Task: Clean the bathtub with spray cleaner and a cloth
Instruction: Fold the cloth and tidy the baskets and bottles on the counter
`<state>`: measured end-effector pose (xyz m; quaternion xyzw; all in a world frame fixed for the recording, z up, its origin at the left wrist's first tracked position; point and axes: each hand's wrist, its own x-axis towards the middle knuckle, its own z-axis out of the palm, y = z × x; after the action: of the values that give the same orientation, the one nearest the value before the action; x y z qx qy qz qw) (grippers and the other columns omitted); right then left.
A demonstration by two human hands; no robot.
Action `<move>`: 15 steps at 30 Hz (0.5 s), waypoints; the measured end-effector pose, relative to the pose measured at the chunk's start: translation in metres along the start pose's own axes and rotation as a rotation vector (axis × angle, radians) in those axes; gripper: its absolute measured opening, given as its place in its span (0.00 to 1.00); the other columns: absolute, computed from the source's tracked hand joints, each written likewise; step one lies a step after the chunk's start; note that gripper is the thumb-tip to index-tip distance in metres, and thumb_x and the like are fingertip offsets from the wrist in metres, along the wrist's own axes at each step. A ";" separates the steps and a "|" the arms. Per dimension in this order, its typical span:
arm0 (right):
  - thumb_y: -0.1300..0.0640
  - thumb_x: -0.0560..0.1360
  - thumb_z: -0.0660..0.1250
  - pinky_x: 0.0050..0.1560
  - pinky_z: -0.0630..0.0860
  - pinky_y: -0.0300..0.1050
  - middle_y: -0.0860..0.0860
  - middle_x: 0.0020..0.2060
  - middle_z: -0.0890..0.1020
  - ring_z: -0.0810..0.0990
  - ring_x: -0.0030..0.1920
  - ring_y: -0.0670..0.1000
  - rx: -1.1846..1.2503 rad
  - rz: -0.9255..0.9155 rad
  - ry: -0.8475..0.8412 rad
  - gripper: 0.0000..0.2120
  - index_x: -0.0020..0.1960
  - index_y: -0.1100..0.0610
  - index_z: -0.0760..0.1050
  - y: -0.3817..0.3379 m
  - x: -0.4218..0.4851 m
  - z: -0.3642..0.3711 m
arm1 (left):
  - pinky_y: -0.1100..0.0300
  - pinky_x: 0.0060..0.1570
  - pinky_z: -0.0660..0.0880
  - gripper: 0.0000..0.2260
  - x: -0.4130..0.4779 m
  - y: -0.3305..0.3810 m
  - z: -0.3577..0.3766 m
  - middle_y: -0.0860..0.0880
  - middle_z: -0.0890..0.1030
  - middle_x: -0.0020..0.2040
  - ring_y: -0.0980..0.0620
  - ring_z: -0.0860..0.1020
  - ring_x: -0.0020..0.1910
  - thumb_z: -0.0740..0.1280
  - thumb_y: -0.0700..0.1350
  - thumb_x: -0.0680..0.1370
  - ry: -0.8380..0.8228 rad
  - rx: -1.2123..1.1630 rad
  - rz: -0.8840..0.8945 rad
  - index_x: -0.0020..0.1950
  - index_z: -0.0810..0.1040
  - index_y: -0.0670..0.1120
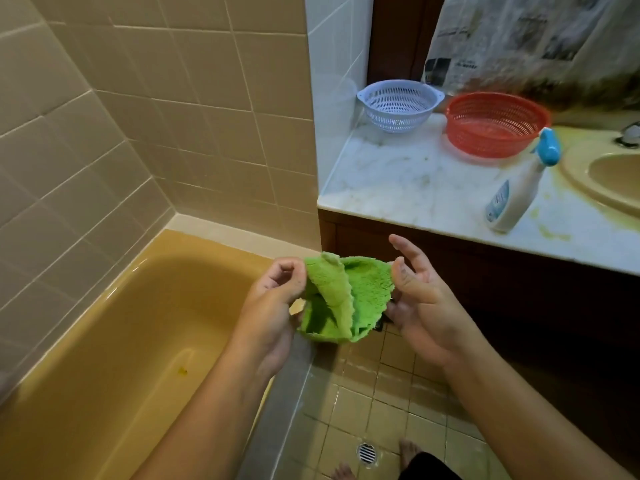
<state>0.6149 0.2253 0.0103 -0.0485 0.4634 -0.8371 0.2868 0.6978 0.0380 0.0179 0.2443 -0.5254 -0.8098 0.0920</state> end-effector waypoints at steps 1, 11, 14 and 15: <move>0.59 0.77 0.67 0.49 0.81 0.50 0.55 0.48 0.82 0.83 0.48 0.53 -0.008 -0.010 0.040 0.25 0.73 0.49 0.70 0.001 0.001 -0.003 | 0.59 0.36 0.74 0.04 0.002 -0.001 -0.001 0.49 0.82 0.45 0.54 0.79 0.41 0.67 0.44 0.81 0.062 -0.034 0.008 0.46 0.77 0.50; 0.62 0.82 0.64 0.51 0.84 0.58 0.52 0.44 0.78 0.82 0.49 0.55 0.006 -0.037 0.171 0.23 0.73 0.44 0.69 0.003 0.002 -0.007 | 0.59 0.44 0.75 0.04 0.026 -0.034 -0.040 0.48 0.81 0.49 0.49 0.78 0.49 0.63 0.40 0.85 0.374 0.293 0.014 0.53 0.77 0.46; 0.58 0.78 0.67 0.51 0.83 0.59 0.54 0.46 0.79 0.82 0.52 0.58 0.016 -0.013 0.128 0.25 0.73 0.44 0.70 -0.001 0.002 -0.004 | 0.55 0.56 0.78 0.05 0.019 -0.042 -0.041 0.49 0.84 0.51 0.48 0.81 0.56 0.66 0.45 0.84 0.194 0.379 -0.024 0.60 0.78 0.51; 0.58 0.77 0.68 0.49 0.83 0.57 0.54 0.46 0.79 0.83 0.51 0.57 0.004 -0.003 0.097 0.26 0.74 0.45 0.70 -0.003 0.001 -0.002 | 0.58 0.58 0.77 0.08 0.015 -0.040 -0.038 0.52 0.83 0.54 0.52 0.81 0.58 0.67 0.49 0.84 0.119 0.431 0.015 0.62 0.78 0.55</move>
<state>0.6117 0.2274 0.0108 -0.0083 0.4751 -0.8397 0.2627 0.7081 0.0191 -0.0347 0.3020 -0.6818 -0.6621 0.0744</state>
